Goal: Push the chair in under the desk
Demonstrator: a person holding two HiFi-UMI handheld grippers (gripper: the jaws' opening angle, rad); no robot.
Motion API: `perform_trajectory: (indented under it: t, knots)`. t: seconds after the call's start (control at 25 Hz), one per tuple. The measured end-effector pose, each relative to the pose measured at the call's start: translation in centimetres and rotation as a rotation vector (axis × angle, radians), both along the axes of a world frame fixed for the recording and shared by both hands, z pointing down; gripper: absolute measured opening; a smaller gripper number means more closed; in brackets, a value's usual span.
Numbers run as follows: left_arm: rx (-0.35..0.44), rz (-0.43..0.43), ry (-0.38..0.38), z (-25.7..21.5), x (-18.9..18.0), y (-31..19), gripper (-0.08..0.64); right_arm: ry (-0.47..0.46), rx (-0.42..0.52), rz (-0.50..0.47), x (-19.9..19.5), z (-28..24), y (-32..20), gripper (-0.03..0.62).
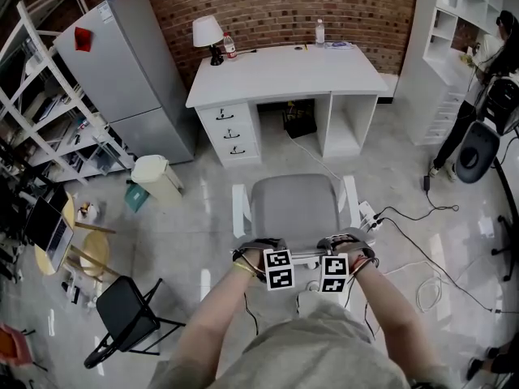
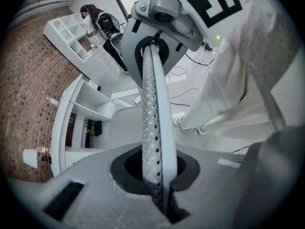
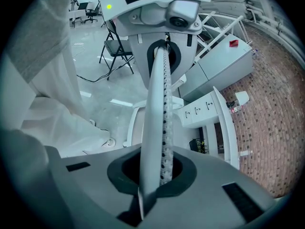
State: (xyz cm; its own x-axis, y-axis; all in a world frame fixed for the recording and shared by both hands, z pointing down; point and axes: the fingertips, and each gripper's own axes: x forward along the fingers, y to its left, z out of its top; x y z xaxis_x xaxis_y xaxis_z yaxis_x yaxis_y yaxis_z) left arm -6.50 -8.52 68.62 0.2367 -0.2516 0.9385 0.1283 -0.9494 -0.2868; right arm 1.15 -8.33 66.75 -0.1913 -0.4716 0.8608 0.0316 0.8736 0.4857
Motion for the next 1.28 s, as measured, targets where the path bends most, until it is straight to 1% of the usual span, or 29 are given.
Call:
perform_trajectory:
  t: [0.2,1.0,1.28]
  knots:
    - [0.006,0.0,0.0,0.0,0.0,-0.9,0.025,0.006,0.004,-0.002,0.0,-0.1,-0.9,0.017]
    - [0.008,-0.014,-0.006,0.1,1.0,-6.4,0.025,0.0,-0.035,0.002,1.1,0.1,-6.3,0.014]
    - [0.01,-0.02,-0.005,0.2,1.4,-8.1,0.025,0.002,-0.029,-0.011,1.5,0.2,-8.1,0.012]
